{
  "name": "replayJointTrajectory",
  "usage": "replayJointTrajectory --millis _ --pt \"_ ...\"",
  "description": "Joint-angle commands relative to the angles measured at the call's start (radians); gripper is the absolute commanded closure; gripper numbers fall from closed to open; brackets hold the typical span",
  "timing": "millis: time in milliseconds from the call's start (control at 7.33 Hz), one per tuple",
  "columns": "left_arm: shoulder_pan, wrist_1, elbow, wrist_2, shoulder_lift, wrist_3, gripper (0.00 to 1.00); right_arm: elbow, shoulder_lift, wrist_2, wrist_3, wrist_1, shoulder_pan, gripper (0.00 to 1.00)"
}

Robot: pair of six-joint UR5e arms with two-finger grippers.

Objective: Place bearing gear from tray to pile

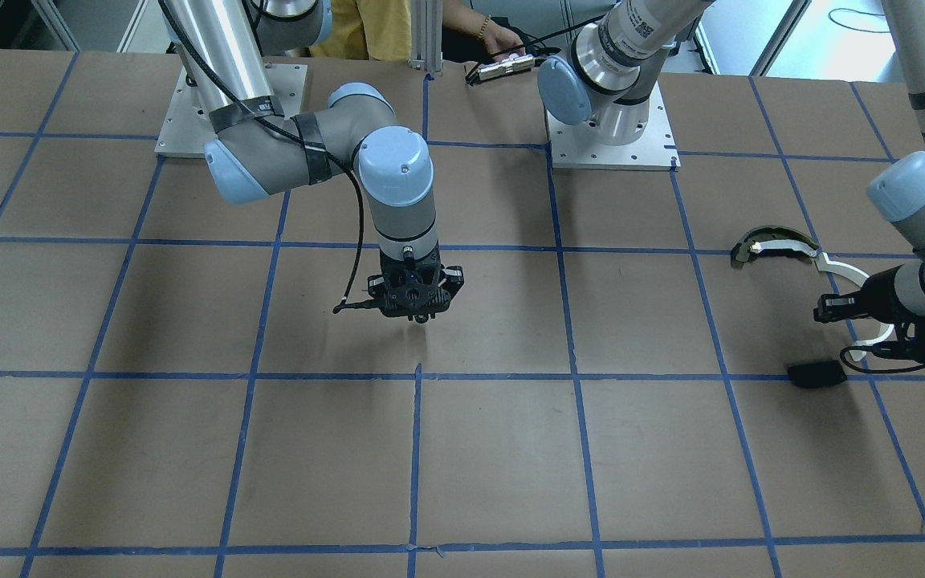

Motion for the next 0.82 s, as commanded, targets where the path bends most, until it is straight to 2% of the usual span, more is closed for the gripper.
replayJointTrajectory --millis 0,136,409,545,682 --pt "0.001 0.002 -0.001 0.003 -0.002 0.036 0.01 -0.020 0.028 0.006 -0.010 -0.002 -0.005 0.12" --pt "-0.001 -0.003 -0.001 0.005 -0.003 0.029 0.00 -0.081 0.007 -0.023 -0.171 0.014 -0.044 0.07" --pt "-0.037 -0.004 0.032 0.000 0.013 0.009 0.00 -0.280 -0.077 -0.059 -0.334 0.349 -0.223 0.05" --pt "-0.123 -0.012 0.052 -0.060 0.032 -0.020 0.00 -0.392 -0.091 -0.053 -0.384 0.466 -0.290 0.00" --pt "-0.216 -0.015 0.060 -0.073 0.050 -0.107 0.00 -0.502 -0.098 -0.059 -0.402 0.610 -0.314 0.00"
